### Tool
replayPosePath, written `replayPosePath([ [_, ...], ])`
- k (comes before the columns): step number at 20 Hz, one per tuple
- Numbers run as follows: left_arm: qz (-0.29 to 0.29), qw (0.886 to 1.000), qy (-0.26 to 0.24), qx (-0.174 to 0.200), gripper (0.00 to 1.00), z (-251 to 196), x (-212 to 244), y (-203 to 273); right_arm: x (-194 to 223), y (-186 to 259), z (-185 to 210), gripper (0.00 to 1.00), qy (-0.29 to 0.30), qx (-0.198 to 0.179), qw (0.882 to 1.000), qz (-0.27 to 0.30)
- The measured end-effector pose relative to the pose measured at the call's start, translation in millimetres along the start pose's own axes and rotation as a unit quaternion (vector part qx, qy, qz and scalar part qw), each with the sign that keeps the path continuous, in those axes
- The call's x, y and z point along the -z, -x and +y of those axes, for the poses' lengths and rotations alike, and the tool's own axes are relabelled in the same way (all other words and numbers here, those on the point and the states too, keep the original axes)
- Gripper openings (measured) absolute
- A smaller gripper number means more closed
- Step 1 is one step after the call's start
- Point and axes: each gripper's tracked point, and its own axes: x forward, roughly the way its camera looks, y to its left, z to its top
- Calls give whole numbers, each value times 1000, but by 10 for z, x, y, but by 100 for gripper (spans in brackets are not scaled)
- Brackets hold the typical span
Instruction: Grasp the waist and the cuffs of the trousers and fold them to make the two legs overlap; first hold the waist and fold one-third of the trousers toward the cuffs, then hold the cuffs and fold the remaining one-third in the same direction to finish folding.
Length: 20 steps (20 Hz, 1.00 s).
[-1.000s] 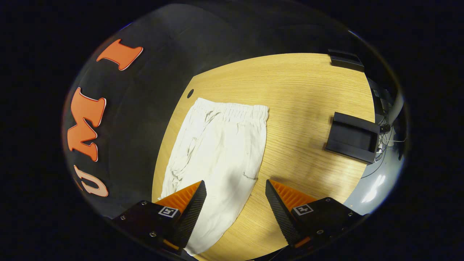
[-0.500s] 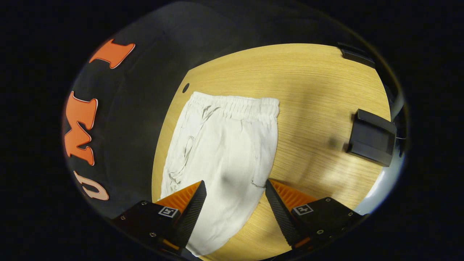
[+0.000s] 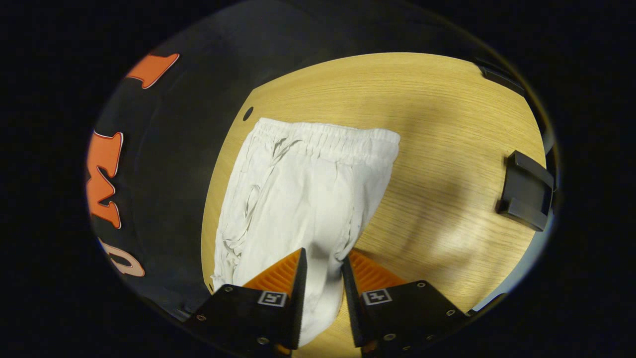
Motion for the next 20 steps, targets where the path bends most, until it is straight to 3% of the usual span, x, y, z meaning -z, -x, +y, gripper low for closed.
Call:
replayPosePath([
  [1,10,1000,11,-1,99,57,66,20,-1,-8,-23,33,-5,3,1000,2],
  [2,20,999,28,-2,99,117,118,30,5,-10,-61,18,-9,7,1000,5],
  [4,48,997,62,-8,99,228,331,85,-2,-6,-83,3,-14,8,1000,3],
  [7,98,986,132,-22,99,430,715,70,-7,-4,-93,2,1,12,1000,1],
  [8,117,978,169,-26,95,486,854,50,1,4,-81,2,6,13,1000,1],
  [9,138,967,214,-29,100,533,995,-2,-2,-2,-81,2,12,14,1000,0],
  [12,192,920,339,-36,99,611,1487,-129,2,9,-81,2,25,18,1000,1],
  [16,260,862,431,-62,100,552,2074,-168,9,15,-100,2,18,19,1000,4],
  [18,271,848,447,-81,99,610,2218,-171,17,24,-111,2,13,19,1000,5],
  [20,275,842,456,-87,99,629,2216,-161,18,30,-123,1,8,19,1000,6],
])
